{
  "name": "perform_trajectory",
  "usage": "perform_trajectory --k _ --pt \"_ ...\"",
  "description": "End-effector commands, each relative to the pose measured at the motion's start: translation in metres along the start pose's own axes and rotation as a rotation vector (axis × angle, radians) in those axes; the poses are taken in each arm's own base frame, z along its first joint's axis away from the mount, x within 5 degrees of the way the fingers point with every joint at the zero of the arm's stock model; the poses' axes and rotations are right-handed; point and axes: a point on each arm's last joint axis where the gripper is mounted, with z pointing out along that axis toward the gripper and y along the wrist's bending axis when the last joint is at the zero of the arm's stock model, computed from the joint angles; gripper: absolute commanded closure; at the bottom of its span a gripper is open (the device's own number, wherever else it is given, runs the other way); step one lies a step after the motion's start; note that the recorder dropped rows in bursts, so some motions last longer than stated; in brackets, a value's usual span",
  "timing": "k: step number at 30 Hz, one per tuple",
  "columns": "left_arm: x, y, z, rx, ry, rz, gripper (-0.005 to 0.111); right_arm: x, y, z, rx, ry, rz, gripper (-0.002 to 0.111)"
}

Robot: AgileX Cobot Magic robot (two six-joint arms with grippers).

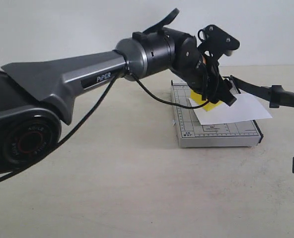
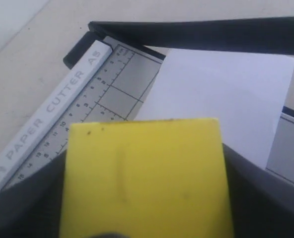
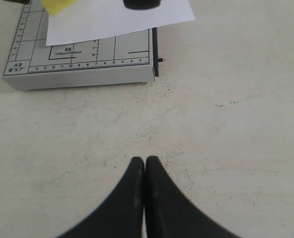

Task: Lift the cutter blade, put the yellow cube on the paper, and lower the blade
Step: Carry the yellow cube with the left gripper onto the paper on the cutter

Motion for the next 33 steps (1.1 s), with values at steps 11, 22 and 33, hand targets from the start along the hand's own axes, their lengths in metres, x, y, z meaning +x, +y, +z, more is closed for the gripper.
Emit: perform_trajectory --k 11,22,33 --pt "0.009 -0.006 0.020 0.012 -0.023 -0.031 0.102 -0.003 0.000 -0.001 0.000 -0.018 0.009 0.108" --pt "0.008 -0.006 0.020 0.010 -0.034 -0.072 0.004 -0.003 0.000 -0.001 0.000 -0.018 0.009 0.108" --pt "0.002 -0.006 -0.005 0.037 0.091 -0.118 -0.002 -0.003 0.000 -0.001 -0.004 -0.019 0.024 0.108"
